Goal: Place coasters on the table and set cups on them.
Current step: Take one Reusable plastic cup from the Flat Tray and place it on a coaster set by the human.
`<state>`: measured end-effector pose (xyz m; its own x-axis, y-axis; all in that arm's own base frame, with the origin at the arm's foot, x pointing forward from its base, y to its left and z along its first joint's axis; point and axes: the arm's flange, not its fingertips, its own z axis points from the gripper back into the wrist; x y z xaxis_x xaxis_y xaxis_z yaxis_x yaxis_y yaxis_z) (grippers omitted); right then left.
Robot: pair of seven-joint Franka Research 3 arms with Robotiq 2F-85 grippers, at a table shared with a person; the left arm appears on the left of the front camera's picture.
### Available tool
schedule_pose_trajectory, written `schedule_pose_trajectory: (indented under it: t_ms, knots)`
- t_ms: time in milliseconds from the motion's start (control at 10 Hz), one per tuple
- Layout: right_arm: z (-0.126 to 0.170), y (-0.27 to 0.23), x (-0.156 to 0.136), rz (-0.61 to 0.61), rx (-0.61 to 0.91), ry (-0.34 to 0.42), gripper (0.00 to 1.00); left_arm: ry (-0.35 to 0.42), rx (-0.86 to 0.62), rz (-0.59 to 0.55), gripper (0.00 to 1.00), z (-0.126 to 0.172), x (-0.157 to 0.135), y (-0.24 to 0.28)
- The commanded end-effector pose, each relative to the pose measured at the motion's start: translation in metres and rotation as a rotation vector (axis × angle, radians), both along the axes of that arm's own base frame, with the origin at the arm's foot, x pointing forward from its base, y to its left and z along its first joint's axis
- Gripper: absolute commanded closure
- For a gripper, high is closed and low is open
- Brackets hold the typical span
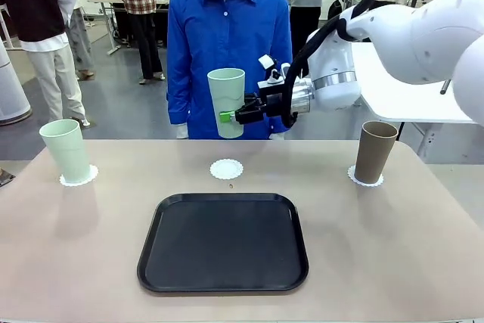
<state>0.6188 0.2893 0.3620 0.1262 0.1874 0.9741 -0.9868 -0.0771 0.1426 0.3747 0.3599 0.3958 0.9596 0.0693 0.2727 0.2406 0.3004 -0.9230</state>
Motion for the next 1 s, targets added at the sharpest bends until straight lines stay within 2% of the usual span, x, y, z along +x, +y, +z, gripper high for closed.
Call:
schedule_pose_trajectory:
  t_ms: [0,100,600,700,900]
  knots:
    - [-0.002,0.008,0.019,-0.006,-0.022,0.034,0.76,0.001,0.009,0.006,0.0,0.001,0.0,0.0]
    - [0.0,0.0,0.0,0.0,0.0,0.0,0.76,0.001,0.009,0.006,0.0,0.001,0.0,0.0]
    - [0.0,0.0,0.0,0.0,0.0,0.0,0.76,0.001,0.009,0.006,0.0,0.001,0.0,0.0]
    - [-0.001,0.003,0.008,-0.005,0.005,0.009,0.18,0.001,0.009,0.006,0.0,0.001,0.0,0.0]
    - [-0.008,0.001,0.008,0.055,0.034,-0.055,0.18,0.001,0.009,0.006,0.0,0.001,0.0,0.0]
